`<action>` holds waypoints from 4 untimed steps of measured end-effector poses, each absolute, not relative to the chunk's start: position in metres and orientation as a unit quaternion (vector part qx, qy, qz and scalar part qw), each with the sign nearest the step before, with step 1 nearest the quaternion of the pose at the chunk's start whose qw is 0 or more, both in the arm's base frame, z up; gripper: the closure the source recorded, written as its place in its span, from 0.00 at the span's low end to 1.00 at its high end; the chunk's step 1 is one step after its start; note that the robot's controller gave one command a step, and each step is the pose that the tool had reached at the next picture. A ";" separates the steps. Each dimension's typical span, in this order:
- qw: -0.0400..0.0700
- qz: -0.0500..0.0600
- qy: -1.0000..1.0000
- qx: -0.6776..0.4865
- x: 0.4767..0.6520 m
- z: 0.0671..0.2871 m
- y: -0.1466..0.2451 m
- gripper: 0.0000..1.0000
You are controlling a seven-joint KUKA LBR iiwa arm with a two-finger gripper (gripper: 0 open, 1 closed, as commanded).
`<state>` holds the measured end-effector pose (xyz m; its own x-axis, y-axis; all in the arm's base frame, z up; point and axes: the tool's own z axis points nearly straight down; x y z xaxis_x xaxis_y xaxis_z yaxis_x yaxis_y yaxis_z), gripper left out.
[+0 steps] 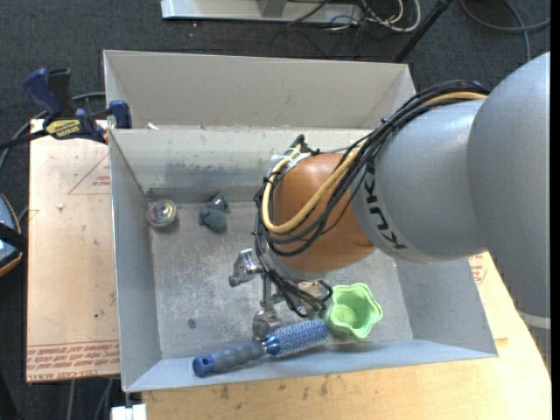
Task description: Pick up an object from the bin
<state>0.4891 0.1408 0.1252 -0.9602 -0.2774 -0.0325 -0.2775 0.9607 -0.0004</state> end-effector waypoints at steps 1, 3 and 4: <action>0.007 -0.001 0.971 -0.238 0.498 0.126 0.063 0.00; 0.011 -0.001 0.958 -0.287 0.495 0.135 -0.088 0.00; 0.008 0.003 0.956 -0.292 0.529 0.104 -0.137 0.00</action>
Offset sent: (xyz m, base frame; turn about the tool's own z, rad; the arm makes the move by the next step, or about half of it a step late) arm 0.0045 -0.0759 -0.0008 -0.2062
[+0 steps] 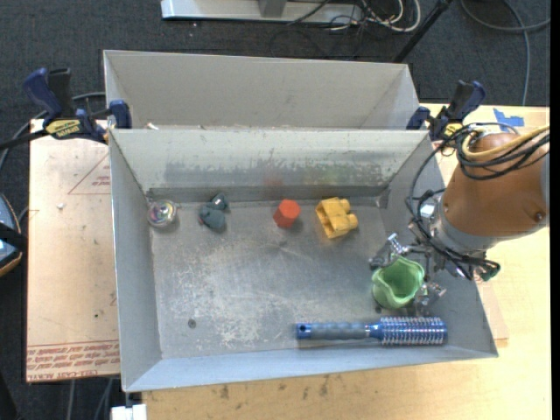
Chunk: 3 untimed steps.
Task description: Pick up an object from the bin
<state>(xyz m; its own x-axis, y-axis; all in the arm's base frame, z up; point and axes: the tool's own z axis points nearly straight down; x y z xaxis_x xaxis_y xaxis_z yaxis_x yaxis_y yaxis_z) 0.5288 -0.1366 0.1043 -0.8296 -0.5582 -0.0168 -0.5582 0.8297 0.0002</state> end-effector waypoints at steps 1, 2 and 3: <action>0.017 0.000 0.928 -0.373 0.555 0.101 -0.134 0.00; 0.025 -0.005 0.887 -0.461 0.576 0.101 -0.129 0.00; 0.026 -0.006 0.874 -0.486 0.580 0.100 -0.128 0.00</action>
Offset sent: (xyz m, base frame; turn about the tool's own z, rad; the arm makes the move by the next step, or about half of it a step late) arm 0.0587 -0.0150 -0.0331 -0.3436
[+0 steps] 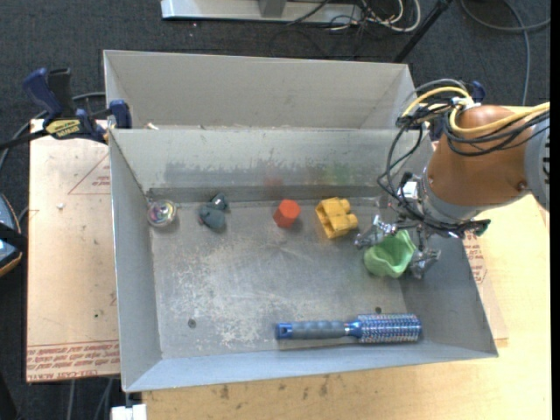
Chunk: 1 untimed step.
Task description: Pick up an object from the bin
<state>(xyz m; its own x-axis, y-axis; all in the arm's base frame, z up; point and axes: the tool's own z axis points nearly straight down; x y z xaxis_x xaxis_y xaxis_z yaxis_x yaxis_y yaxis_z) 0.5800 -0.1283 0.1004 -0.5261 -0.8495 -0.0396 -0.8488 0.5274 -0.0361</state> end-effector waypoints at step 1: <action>0.025 -0.007 0.852 -0.522 0.586 0.100 -0.127 0.00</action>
Offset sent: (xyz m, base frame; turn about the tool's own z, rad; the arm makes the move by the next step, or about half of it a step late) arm 0.0553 -0.0004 -0.0304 -0.3881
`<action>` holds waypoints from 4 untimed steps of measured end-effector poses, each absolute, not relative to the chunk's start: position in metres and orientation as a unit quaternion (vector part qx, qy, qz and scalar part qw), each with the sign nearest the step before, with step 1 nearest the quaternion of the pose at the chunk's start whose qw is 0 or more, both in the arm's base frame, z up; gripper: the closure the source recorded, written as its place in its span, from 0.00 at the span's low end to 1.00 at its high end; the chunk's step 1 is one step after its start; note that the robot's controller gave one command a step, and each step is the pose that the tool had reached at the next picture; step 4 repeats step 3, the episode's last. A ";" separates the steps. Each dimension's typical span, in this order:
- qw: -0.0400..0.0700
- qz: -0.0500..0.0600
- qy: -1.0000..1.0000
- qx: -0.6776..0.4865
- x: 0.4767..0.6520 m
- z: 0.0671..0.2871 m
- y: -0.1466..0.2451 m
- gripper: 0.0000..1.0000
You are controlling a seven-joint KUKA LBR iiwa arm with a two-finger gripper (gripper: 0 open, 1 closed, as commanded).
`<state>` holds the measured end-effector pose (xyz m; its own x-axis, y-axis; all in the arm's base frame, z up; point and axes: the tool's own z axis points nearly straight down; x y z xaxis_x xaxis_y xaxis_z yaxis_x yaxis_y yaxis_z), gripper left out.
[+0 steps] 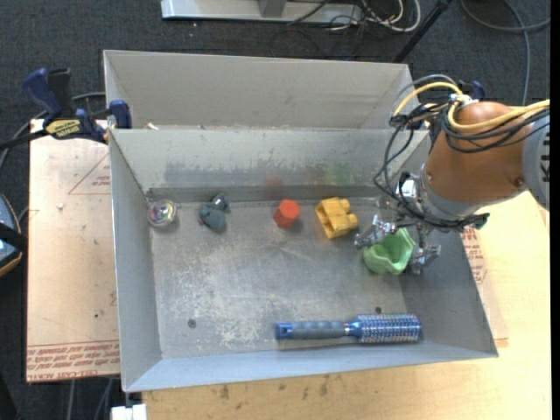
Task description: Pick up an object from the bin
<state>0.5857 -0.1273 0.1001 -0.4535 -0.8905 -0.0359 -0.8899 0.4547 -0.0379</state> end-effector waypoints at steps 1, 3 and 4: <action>0.024 -0.006 0.849 -0.528 0.584 0.100 -0.127 0.00; 0.005 -0.004 0.794 -0.608 0.642 0.334 -0.133 1.00; 0.005 -0.004 0.794 -0.608 0.642 0.334 -0.133 1.00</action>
Offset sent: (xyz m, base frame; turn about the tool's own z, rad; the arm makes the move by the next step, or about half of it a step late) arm 0.0298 -0.0201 -0.0289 -0.0687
